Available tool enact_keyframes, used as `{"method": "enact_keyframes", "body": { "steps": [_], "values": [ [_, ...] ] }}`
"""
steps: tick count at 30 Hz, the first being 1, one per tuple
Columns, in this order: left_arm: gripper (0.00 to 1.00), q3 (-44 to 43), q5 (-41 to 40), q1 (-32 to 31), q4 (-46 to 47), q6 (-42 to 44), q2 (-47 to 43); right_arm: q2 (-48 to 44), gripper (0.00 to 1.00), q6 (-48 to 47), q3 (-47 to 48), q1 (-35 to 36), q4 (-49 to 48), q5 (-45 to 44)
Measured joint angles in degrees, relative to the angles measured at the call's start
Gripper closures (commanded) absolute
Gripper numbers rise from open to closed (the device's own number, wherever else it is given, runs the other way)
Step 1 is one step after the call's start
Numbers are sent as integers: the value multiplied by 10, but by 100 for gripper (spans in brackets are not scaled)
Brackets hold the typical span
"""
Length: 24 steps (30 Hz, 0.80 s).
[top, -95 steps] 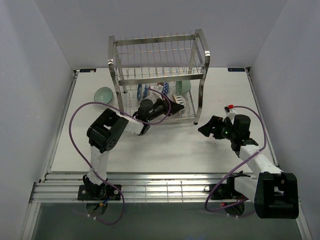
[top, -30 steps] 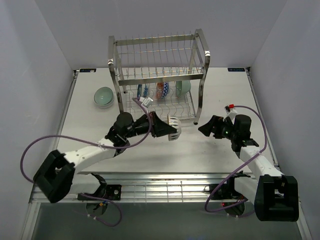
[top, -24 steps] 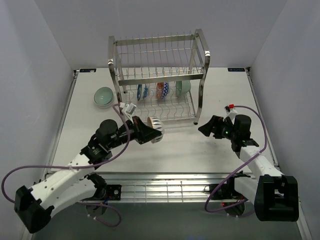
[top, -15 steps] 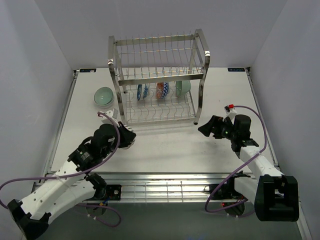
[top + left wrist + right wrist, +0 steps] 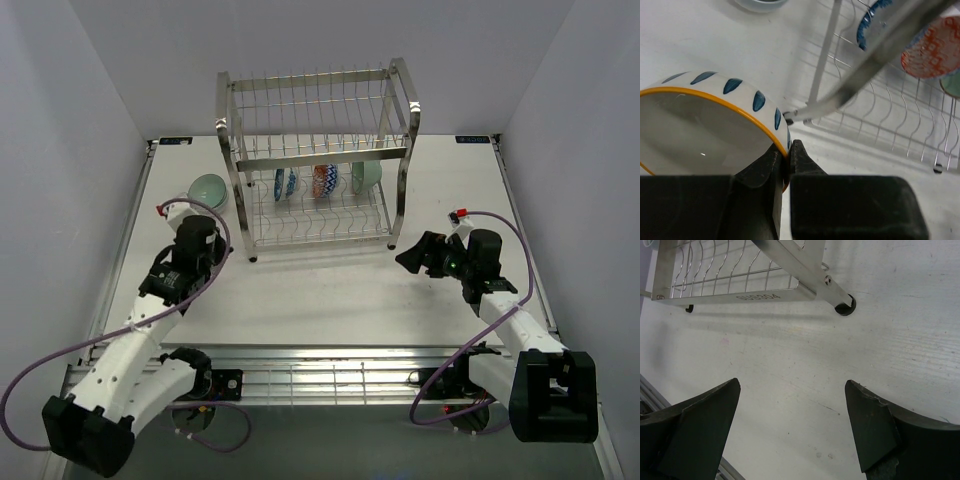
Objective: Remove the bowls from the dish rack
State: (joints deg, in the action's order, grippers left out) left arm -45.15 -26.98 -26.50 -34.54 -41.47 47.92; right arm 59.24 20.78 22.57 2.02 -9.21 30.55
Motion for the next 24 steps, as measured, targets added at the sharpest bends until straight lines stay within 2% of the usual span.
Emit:
{"method": "enact_keyframes", "body": {
  "steps": [4, 7, 14, 17, 20, 24],
  "values": [
    [100, -3, 78, 143, 56, 33, 47, 0, 9, 0, 0, 0, 0, 1],
    [100, -26, 130, 215, 76, 54, 82, 0, 9, 0, 0, 0, 0, 2],
    [100, -149, 295, 384, 142, 70, 226, 1, 9, 1, 0, 0, -4, 8],
    [100, -213, 337, 412, 164, 76, 314, 1, 9, 2, 0, 0, -5, 13],
    [100, -285, 383, 413, 169, 82, 409, 2, 9, 2, 0, 0, -8, 14],
    [100, -349, 433, 407, 150, 92, 489, 5, 9, 3, 0, 0, -13, 14]
  ]
}}
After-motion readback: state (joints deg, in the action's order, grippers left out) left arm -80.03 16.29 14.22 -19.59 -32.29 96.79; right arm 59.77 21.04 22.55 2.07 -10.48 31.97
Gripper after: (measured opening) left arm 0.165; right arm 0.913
